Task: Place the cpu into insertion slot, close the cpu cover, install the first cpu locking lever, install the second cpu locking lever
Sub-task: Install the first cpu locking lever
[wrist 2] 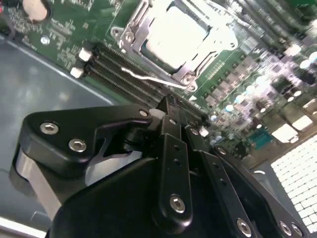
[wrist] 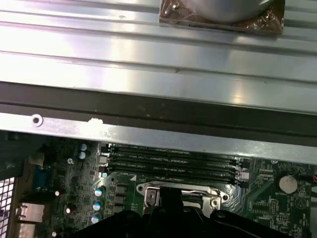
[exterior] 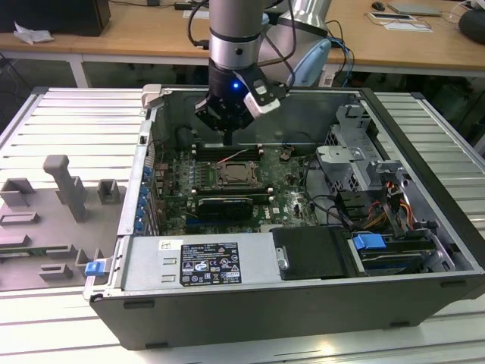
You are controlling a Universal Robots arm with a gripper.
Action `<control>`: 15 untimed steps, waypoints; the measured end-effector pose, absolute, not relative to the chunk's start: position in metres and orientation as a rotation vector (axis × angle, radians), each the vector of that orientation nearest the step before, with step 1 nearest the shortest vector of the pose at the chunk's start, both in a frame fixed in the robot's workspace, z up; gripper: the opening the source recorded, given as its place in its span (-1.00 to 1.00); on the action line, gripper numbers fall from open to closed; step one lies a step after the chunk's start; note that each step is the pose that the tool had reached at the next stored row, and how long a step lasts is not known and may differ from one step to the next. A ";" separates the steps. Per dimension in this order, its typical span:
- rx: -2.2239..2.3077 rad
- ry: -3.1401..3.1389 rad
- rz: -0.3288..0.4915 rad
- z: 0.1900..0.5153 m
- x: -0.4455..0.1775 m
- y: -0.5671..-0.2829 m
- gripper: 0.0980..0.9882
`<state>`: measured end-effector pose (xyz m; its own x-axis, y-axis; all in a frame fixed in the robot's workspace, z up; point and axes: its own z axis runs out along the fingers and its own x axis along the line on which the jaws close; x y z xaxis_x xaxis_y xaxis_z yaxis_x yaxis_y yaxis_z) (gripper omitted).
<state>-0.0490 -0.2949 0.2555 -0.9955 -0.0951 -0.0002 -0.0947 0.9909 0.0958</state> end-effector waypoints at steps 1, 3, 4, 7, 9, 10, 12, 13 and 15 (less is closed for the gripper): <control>0.143 -3.131 -0.151 0.255 -0.049 -0.295 -0.98; 0.118 -3.132 -0.151 0.252 -0.048 -0.295 -0.98; 0.105 -3.133 -0.151 0.250 -0.047 -0.295 -0.98; 0.100 -3.133 -0.151 0.245 -0.042 -0.295 -0.98; 0.100 -3.133 -0.151 0.241 -0.041 -0.295 -0.98; 0.100 -3.133 -0.151 0.240 -0.041 -0.295 -0.98; 0.100 -3.133 -0.151 0.237 -0.040 -0.295 -0.98; 0.100 -3.133 -0.155 0.235 -0.039 -0.295 -0.98; 0.100 -3.133 -0.167 0.234 -0.037 -0.295 -0.98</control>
